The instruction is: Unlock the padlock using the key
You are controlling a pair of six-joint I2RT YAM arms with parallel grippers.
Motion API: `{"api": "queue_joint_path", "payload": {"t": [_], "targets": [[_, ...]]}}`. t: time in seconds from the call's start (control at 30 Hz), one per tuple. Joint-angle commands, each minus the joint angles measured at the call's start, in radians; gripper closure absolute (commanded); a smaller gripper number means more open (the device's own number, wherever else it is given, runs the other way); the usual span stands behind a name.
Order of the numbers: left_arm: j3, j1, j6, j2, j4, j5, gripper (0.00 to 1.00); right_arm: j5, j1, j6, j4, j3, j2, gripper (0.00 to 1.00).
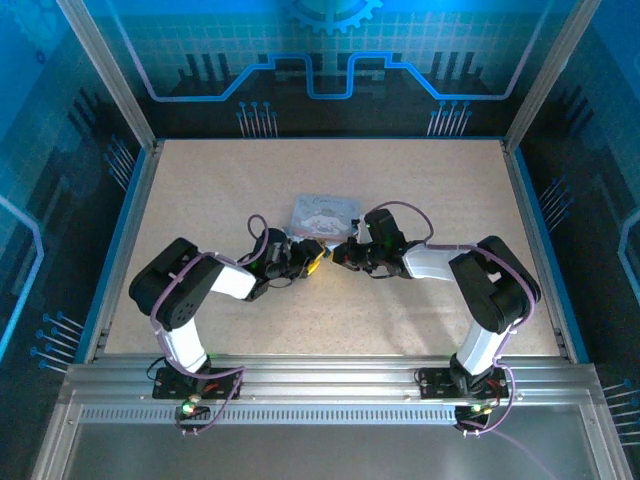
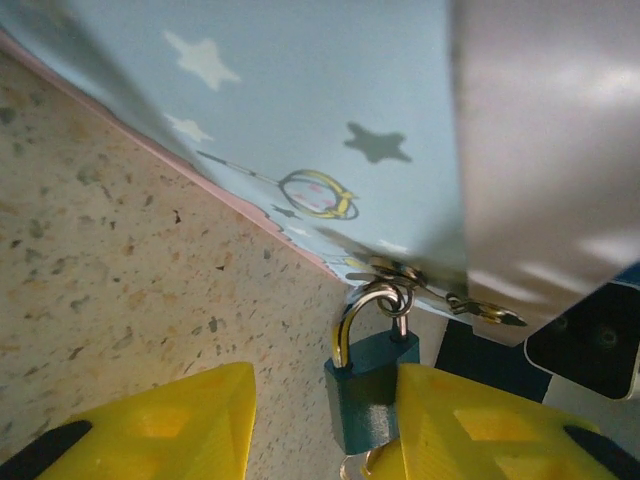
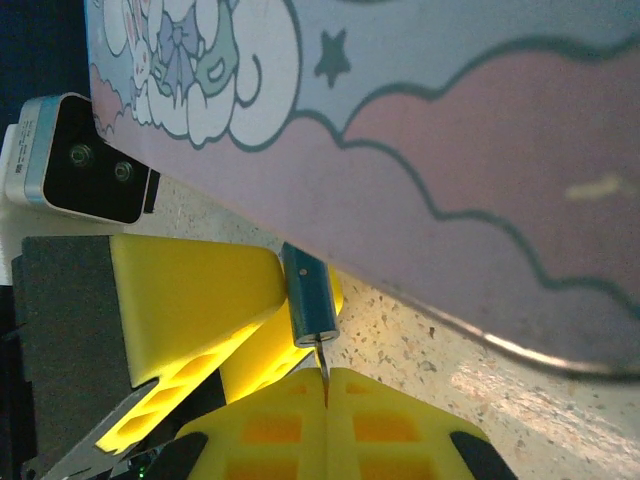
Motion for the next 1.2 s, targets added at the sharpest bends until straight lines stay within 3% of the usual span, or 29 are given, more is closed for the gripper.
{"api": "queue_joint_path", "payload": {"t": [0.0,0.27,0.67,0.87,1.17], "targets": [[0.029,-0.012,-0.021,0.021,0.056,0.023,0.59,-0.011,0.023,0.022,0.010,0.009,-0.003,1.00],[0.030,-0.017,-0.022,0.025,0.060,0.018,0.60,0.004,0.043,0.036,-0.009,0.021,-0.016,1.00],[0.029,-0.022,-0.024,0.027,0.069,0.015,0.81,0.007,0.048,0.061,0.009,0.015,-0.027,1.00],[0.027,-0.022,-0.022,0.021,0.070,0.014,0.93,0.023,0.038,0.057,0.067,-0.033,-0.061,0.88],[0.027,-0.022,-0.017,0.004,0.058,0.010,0.99,0.076,0.019,-0.055,-0.025,-0.070,-0.171,0.67]]}}
